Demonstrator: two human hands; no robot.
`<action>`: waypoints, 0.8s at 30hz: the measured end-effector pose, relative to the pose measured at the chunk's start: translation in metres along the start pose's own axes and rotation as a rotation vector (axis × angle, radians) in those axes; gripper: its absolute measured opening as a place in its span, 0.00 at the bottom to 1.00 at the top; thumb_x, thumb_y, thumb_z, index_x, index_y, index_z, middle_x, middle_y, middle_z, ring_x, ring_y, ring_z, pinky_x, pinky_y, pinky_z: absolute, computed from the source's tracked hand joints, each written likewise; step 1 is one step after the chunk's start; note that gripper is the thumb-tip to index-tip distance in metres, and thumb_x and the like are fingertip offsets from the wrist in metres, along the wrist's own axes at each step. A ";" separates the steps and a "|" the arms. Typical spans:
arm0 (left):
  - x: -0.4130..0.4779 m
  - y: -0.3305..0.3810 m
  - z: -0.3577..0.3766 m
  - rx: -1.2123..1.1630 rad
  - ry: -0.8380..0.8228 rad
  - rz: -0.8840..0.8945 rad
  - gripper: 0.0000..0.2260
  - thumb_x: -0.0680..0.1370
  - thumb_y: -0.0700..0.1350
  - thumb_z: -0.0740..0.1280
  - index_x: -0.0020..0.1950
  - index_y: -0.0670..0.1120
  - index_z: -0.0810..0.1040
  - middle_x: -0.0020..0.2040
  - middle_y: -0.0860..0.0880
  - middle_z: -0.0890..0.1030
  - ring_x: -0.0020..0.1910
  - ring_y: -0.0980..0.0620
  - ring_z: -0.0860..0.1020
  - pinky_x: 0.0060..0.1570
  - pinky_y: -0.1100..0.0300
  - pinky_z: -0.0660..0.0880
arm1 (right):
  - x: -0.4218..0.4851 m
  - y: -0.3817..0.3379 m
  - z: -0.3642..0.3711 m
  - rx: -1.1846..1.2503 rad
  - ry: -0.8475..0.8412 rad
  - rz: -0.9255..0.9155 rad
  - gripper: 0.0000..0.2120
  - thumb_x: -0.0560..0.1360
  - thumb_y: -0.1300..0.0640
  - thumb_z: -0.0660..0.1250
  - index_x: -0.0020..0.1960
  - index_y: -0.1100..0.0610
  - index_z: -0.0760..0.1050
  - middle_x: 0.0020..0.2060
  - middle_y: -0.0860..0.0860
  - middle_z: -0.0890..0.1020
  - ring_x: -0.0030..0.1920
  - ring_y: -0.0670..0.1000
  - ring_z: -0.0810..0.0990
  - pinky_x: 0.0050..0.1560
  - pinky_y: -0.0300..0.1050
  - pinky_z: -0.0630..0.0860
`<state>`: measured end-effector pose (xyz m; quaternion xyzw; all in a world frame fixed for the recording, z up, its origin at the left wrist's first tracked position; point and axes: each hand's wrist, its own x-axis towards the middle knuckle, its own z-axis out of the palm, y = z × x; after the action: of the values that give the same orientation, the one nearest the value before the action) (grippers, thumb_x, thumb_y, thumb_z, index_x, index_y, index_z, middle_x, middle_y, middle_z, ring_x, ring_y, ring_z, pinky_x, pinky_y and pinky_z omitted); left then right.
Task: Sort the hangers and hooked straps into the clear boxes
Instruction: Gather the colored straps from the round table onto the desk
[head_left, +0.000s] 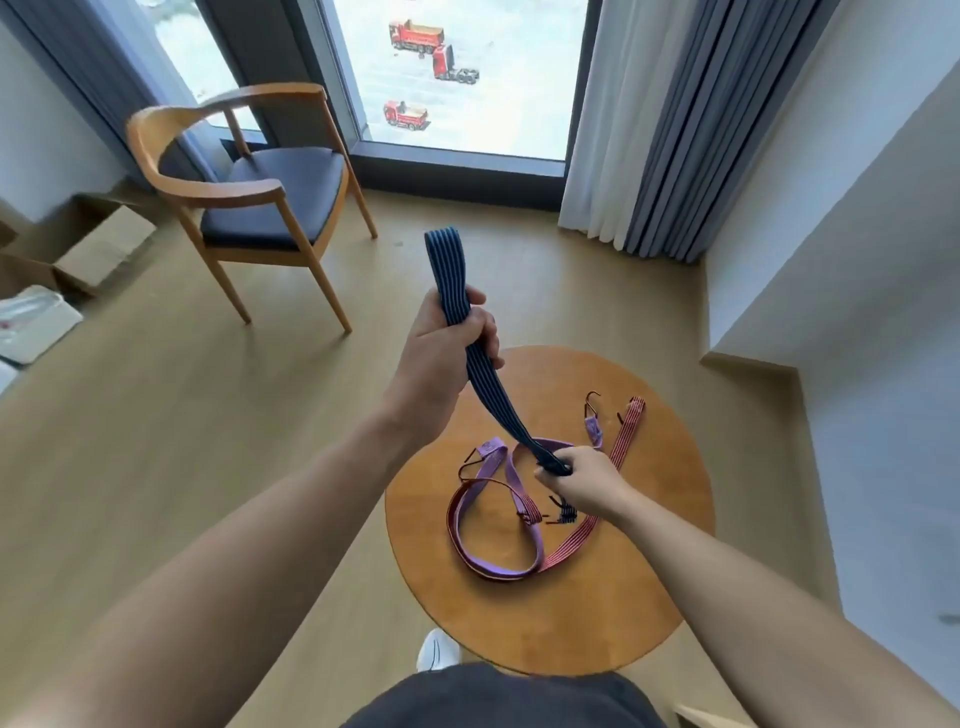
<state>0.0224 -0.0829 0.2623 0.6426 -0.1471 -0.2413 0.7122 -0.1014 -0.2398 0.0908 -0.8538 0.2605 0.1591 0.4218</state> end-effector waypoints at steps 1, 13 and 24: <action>0.005 0.000 -0.003 -0.012 0.017 0.007 0.06 0.86 0.36 0.57 0.59 0.45 0.71 0.40 0.49 0.75 0.39 0.49 0.75 0.48 0.50 0.77 | 0.003 0.001 -0.006 -0.013 -0.006 0.018 0.09 0.76 0.48 0.72 0.39 0.48 0.78 0.33 0.47 0.79 0.35 0.48 0.76 0.33 0.42 0.70; 0.008 -0.087 -0.019 0.012 0.242 -0.204 0.06 0.85 0.34 0.57 0.56 0.44 0.70 0.38 0.49 0.74 0.35 0.50 0.73 0.42 0.52 0.76 | 0.014 0.074 0.032 -0.139 -0.206 0.145 0.06 0.79 0.52 0.69 0.48 0.55 0.80 0.42 0.53 0.84 0.45 0.54 0.82 0.44 0.48 0.76; 0.035 -0.078 -0.031 -0.014 0.328 -0.143 0.05 0.84 0.37 0.63 0.56 0.44 0.69 0.42 0.48 0.73 0.37 0.51 0.76 0.45 0.51 0.79 | 0.004 0.093 0.045 0.025 -0.254 0.240 0.08 0.81 0.52 0.67 0.50 0.49 0.85 0.43 0.49 0.86 0.43 0.48 0.80 0.41 0.42 0.72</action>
<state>0.0562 -0.0800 0.1779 0.6773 0.0185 -0.1842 0.7121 -0.1546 -0.2522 0.0030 -0.7841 0.3074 0.3116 0.4400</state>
